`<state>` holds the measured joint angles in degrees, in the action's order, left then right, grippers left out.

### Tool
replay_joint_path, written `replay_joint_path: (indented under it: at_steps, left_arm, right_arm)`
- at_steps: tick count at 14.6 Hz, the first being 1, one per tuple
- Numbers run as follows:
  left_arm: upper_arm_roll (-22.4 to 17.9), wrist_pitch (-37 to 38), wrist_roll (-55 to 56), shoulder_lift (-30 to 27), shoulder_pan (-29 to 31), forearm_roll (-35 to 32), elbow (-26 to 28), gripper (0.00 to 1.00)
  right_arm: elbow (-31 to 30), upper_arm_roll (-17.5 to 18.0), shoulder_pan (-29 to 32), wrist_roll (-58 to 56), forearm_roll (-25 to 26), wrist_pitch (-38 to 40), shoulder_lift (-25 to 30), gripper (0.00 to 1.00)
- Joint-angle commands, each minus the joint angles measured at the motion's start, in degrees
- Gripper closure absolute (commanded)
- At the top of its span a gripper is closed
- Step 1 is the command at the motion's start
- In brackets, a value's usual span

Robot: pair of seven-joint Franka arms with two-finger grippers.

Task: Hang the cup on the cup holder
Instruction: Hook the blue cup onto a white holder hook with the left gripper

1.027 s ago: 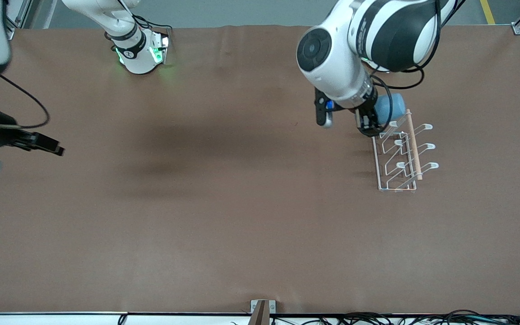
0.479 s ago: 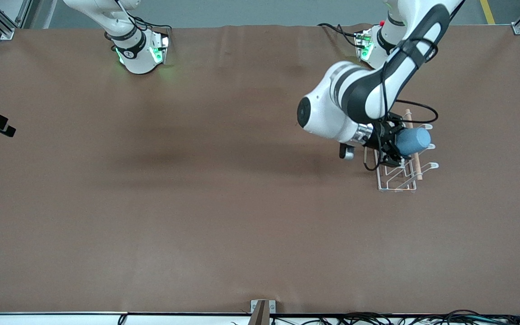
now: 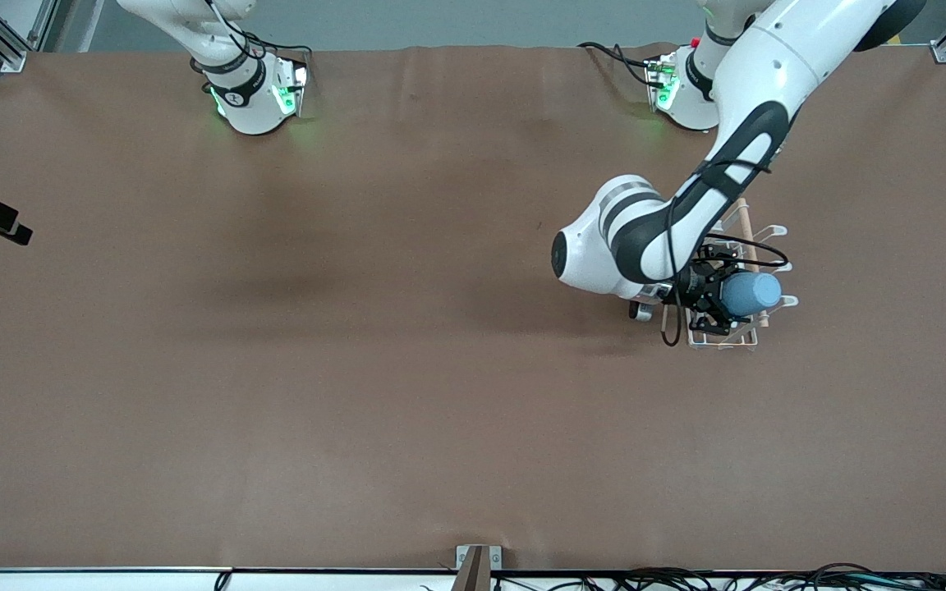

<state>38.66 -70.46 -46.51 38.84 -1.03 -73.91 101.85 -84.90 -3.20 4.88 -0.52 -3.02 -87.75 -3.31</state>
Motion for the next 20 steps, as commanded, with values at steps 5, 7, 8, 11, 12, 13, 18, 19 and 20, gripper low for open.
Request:
replay_joint_path:
  at_steps: [5,7,8,11,12,13,18,19,20]
  left_arm:
    - [-1.56,1.29,4.83,2.73,-0.99,-1.67,3.26,0.78]
    - [-1.74,1.64,7.21,2.56,-0.9,-1.15,2.83,0.48]
    - [-1.74,2.69,8.87,2.56,-0.9,-0.8,2.13,0.28]
    - [-2.27,4.2,14.4,2.21,-0.64,1.23,-1.99,0.0]
    - [-2.53,4.28,17.82,2.12,-0.72,1.49,-3.4,0.0]
    - [-2.53,4.2,18.64,1.86,-0.55,1.75,-3.68,0.0]
    - [-2.53,2.89,30.29,-1.82,0.42,7.18,-6.21,0.0]
    - [-2.8,1.4,35.29,-3.23,0.68,11.03,-8.4,0.0]
    - [-4.02,-0.1,40.74,-4.63,0.86,15.07,-11.12,0.0]
  right_arm:
    - [-1.41,0.92,0.92,-0.36,1.09,0.04,1.56,0.0]
    - [-1.5,0.92,1.01,-0.36,1.09,0.04,1.56,0.0]
    - [-1.5,0.83,1.19,-0.36,1.09,-0.05,1.56,0.0]
    - [-1.49,0.83,1.01,-0.28,1.09,-0.05,1.55,0.0]
    - [-1.41,0.83,0.92,-0.28,1.09,-0.14,1.56,0.0]
    - [-1.41,0.92,0.84,-0.28,1.09,-0.31,1.47,0.0]
    - [-1.5,0.92,0.57,0.43,1.18,-3.29,1.38,0.0]
    - [-1.5,0.92,0.83,0.43,1.0,-4.26,1.29,0.0]
    - [-1.5,0.83,0.84,0.34,1.0,-3.66,1.38,0.0]
